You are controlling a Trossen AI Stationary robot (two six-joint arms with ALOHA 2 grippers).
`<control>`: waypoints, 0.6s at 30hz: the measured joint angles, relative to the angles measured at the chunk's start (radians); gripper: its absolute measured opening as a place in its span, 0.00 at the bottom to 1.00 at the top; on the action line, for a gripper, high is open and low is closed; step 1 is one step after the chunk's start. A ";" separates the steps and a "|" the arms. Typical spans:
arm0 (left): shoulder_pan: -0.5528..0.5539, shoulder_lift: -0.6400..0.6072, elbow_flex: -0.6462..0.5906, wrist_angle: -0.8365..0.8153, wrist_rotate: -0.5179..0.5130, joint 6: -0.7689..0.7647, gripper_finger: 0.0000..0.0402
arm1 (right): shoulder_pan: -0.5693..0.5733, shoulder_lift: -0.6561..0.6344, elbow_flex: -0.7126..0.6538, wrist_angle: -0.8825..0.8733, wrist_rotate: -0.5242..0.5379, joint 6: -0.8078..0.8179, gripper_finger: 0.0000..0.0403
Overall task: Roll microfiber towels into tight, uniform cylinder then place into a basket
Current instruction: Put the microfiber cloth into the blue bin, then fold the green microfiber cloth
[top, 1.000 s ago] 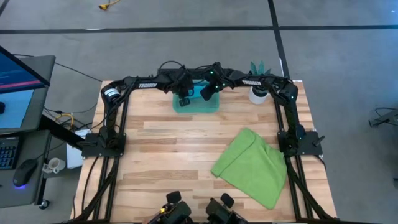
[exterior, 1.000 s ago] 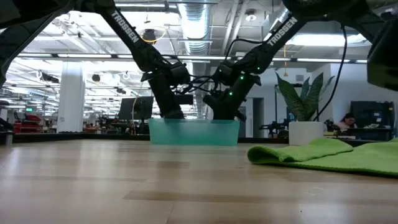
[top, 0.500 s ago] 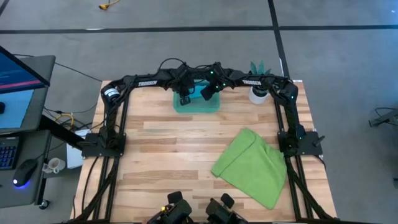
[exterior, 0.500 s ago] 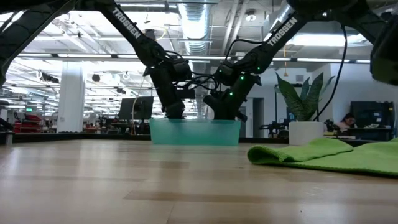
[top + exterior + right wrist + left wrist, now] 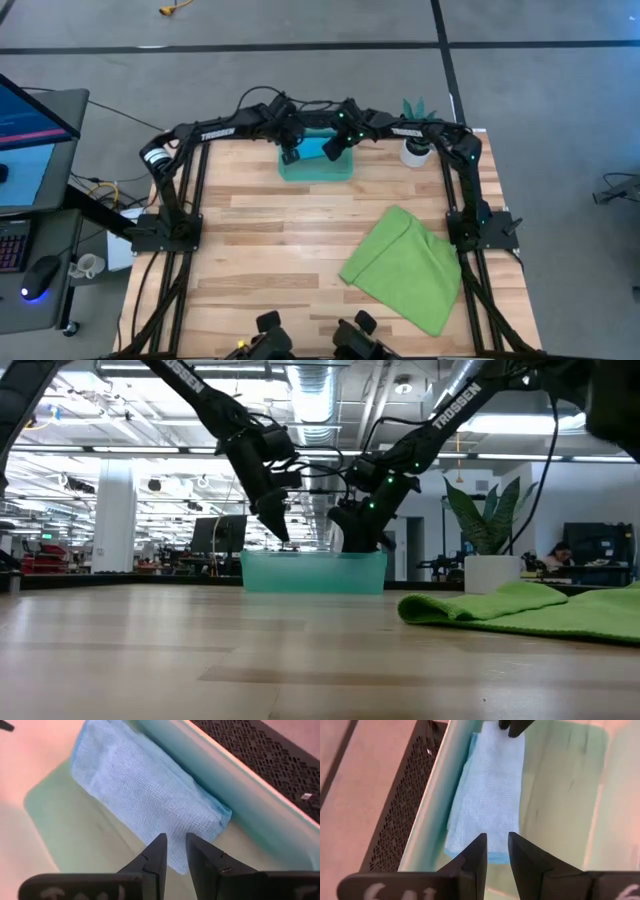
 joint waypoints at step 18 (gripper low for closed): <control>-0.016 -0.114 -0.112 0.038 0.049 -0.068 0.18 | 0.014 -0.197 -0.001 -0.173 0.003 -0.100 0.24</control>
